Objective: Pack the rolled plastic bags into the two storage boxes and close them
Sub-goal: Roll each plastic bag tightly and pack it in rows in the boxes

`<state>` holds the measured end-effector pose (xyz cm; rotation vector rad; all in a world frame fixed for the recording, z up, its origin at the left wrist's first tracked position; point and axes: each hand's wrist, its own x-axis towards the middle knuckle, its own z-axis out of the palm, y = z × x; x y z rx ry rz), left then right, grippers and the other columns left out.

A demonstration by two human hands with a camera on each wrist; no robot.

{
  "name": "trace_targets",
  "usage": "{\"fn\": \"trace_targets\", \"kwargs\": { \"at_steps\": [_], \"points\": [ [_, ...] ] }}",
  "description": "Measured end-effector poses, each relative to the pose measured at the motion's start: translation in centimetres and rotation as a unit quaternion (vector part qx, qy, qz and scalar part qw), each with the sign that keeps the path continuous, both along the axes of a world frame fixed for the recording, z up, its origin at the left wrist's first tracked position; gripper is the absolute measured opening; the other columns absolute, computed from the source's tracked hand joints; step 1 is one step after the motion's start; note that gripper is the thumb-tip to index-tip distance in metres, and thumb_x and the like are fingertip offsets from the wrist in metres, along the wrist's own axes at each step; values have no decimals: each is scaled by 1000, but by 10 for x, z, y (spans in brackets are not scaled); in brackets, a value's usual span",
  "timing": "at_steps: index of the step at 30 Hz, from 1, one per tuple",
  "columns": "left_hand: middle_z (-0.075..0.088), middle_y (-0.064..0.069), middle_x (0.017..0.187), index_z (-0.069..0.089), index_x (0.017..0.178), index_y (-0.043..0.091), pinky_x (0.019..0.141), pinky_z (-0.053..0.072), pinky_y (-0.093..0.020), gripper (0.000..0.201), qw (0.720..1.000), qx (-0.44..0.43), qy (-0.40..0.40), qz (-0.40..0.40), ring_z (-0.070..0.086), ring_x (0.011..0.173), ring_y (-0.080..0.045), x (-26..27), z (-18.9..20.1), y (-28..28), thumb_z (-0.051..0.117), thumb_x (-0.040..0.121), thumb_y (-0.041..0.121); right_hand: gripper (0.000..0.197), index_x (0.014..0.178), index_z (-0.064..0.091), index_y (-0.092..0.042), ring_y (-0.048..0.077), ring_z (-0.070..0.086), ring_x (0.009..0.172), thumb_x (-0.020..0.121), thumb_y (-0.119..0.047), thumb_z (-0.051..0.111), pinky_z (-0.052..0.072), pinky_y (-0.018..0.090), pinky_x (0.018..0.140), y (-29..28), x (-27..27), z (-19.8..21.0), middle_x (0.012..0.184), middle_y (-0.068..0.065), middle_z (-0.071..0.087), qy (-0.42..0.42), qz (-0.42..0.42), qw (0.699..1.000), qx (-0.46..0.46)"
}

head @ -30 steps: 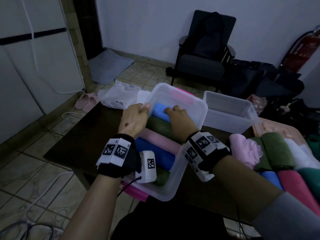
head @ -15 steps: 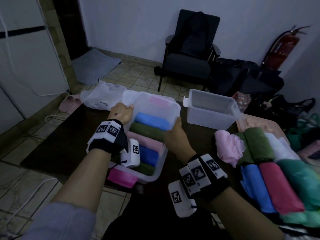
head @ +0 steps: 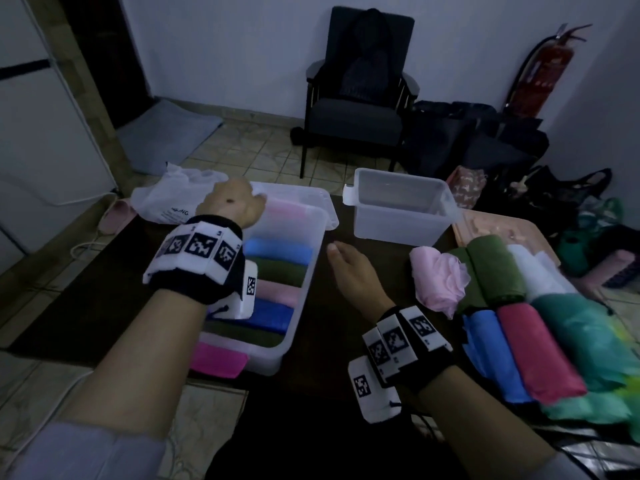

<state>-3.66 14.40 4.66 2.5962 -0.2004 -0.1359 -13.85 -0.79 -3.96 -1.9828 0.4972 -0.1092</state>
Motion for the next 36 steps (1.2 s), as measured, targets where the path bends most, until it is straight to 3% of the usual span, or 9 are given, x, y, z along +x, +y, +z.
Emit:
{"fn": "trace_targets", "kwargs": {
  "at_steps": [8,12,15,18,24,28,31,34,36],
  "points": [
    [55,0,125,51,126,25,94,44,-38,32,984,-96,-36,-148,53,109,-17,-109,33,-67,43,97,37,33,123,56,-14,29,49,118,93,-26,51,41,38,97,-104,-34,-21,127,13,53,108,-165,917,-346],
    [52,1,128,49,126,24,87,40,-30,33,974,-27,48,-222,51,113,-15,-140,-13,-98,42,97,38,54,138,40,-9,34,36,131,90,-27,56,35,41,105,-142,-37,-26,142,19,36,239,-137,909,-314],
    [39,-1,143,41,136,20,99,36,-33,42,965,39,110,-237,40,129,-18,-147,-62,-104,40,98,37,71,139,35,-5,30,46,126,79,-30,64,42,38,103,-158,-33,-31,141,16,41,308,-119,900,-284],
    [12,-7,157,28,144,18,114,18,-41,54,952,106,163,-235,13,144,-24,-138,-104,-100,42,97,39,61,137,39,-5,31,46,124,84,-22,63,41,36,102,-149,-39,-22,138,17,44,263,-64,916,-297],
    [-30,-9,152,-11,149,24,115,-7,-47,85,902,193,241,-302,-26,141,-28,-128,-140,-88,43,91,54,60,134,45,-19,22,45,124,80,-7,68,37,27,99,-124,-62,-14,139,7,42,213,129,927,-280],
    [-34,-7,150,-17,148,24,115,-11,-46,88,900,188,230,-318,-31,138,-26,-129,-149,-82,40,90,58,66,134,46,-24,20,41,125,76,-13,75,36,30,100,-116,-66,-16,140,4,40,210,180,930,-241],
    [-33,-7,151,-17,148,24,114,-12,-46,89,901,185,224,-321,-31,138,-25,-129,-151,-82,40,90,60,55,123,54,-22,20,39,120,74,-28,77,37,29,94,-108,-68,-16,125,1,43,101,93,948,-286],
    [-33,-6,151,-17,148,25,114,-11,-47,90,899,185,231,-322,-30,139,-26,-128,-151,-82,41,89,60,23,105,63,-18,19,44,107,84,-29,66,29,23,81,-93,-69,-19,109,1,49,0,61,903,-425],
    [-33,-7,151,-17,147,25,114,-12,-47,90,900,183,232,-321,-31,139,-26,-129,-151,-83,41,89,60,22,109,63,-19,19,47,109,89,-27,61,36,25,86,-86,-66,-18,115,4,52,52,97,898,-427]
  ]
}}
